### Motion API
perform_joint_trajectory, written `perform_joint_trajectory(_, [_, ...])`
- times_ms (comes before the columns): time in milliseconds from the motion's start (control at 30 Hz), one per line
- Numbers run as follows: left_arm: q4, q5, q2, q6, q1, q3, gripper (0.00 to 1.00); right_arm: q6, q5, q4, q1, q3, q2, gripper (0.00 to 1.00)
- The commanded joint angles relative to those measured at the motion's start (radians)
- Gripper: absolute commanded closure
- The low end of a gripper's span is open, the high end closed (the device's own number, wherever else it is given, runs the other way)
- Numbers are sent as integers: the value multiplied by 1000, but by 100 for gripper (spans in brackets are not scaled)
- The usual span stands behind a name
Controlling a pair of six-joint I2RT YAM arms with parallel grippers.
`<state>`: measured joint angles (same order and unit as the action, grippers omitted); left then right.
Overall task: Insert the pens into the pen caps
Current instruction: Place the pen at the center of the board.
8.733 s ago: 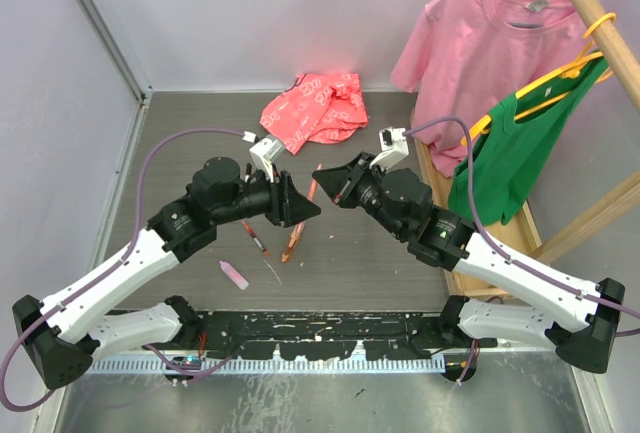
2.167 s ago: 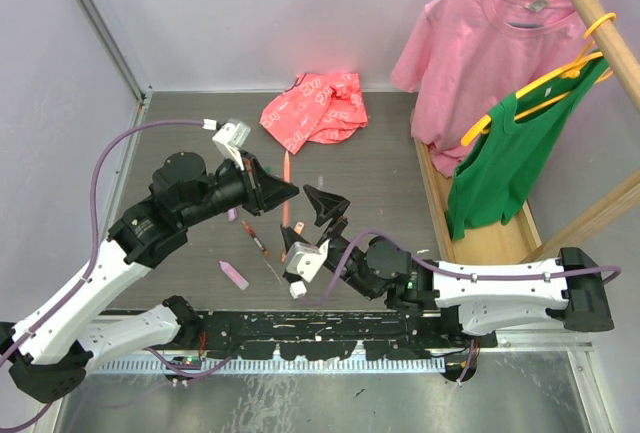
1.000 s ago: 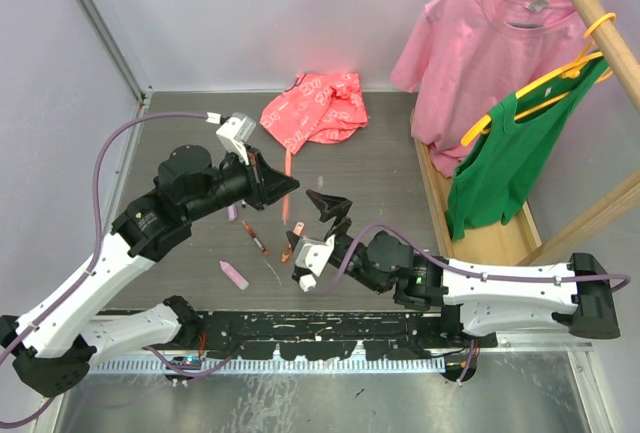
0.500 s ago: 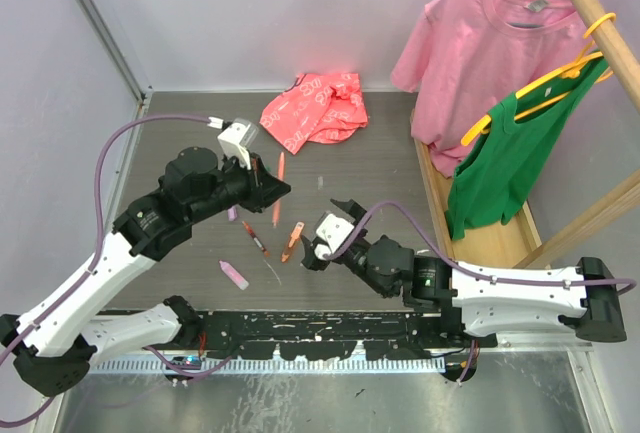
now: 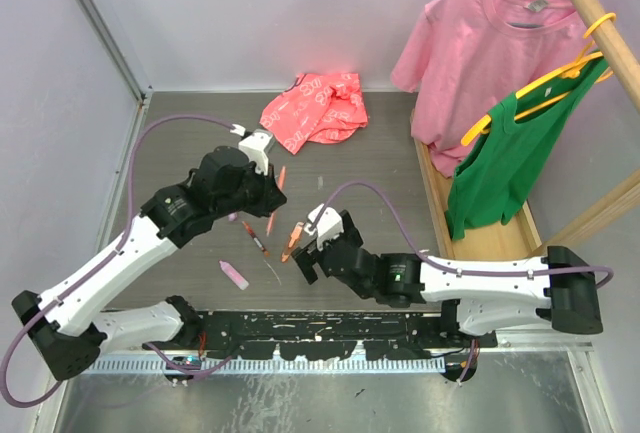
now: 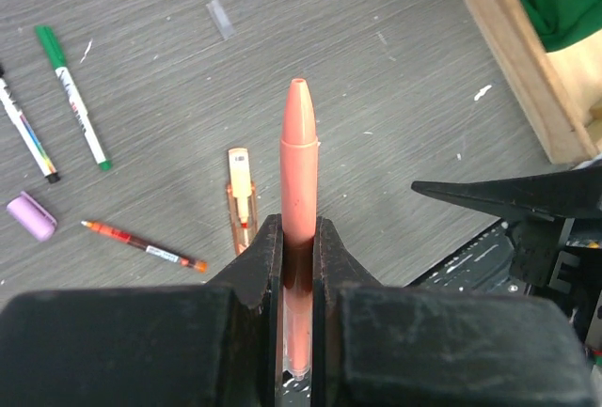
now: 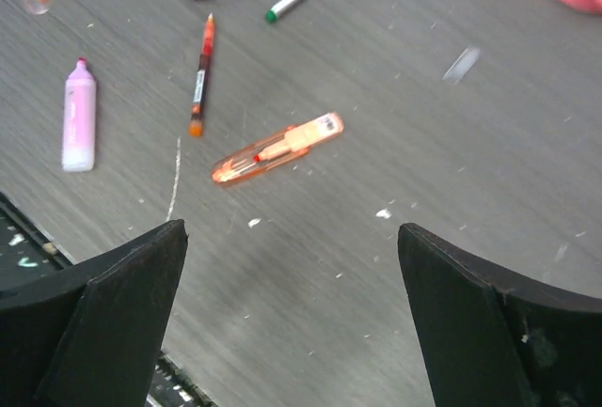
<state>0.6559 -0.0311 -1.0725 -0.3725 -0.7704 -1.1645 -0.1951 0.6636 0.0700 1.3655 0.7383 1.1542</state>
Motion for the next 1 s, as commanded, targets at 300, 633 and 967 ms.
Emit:
perform_joint_trajectory(300, [-3,-151,-119,3,-1,-3,100,-377,-426,176,-438,47,-82,1])
perform_joint_trajectory(633, [-98,-152,-355,60,45,-12,100,-375,-464,248,-511,0,-212,1])
perform_joint_trajectory(967, [-163,-112,-536,77,124,-61,100,-398,-496,255,-510,-47,-292,1])
